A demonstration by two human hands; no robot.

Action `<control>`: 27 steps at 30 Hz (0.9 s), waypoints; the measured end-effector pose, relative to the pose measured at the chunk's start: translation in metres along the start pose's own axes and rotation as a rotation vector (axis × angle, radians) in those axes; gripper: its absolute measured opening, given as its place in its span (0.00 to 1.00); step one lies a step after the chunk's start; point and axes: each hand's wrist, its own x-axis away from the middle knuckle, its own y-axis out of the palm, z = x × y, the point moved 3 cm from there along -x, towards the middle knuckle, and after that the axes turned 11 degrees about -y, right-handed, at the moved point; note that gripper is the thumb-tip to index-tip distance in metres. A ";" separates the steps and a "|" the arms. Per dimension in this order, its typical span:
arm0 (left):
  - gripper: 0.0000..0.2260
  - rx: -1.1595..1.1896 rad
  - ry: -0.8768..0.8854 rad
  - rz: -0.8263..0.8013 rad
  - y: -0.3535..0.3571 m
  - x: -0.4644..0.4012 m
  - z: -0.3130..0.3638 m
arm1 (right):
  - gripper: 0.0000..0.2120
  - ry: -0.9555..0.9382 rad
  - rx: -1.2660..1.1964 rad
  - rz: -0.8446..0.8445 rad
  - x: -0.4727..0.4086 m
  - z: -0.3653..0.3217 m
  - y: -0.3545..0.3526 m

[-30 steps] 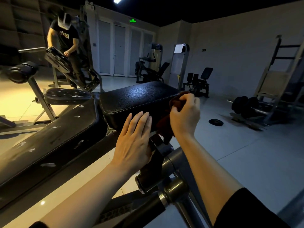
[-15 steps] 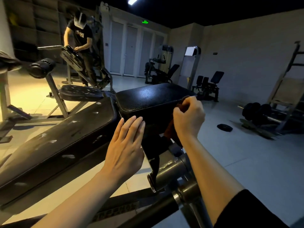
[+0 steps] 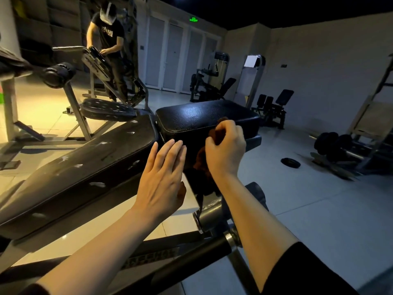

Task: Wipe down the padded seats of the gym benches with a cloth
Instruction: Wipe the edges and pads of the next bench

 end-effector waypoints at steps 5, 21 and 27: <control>0.33 0.008 0.006 -0.007 -0.004 0.005 -0.005 | 0.07 -0.144 -0.077 -0.126 0.023 -0.021 0.019; 0.46 -0.072 -0.187 -0.036 -0.025 0.064 -0.069 | 0.06 -0.184 -0.108 -0.048 0.057 -0.053 0.037; 0.44 -0.008 -0.322 -0.050 -0.020 0.100 -0.095 | 0.07 -0.250 -0.144 -0.243 0.112 -0.093 0.079</control>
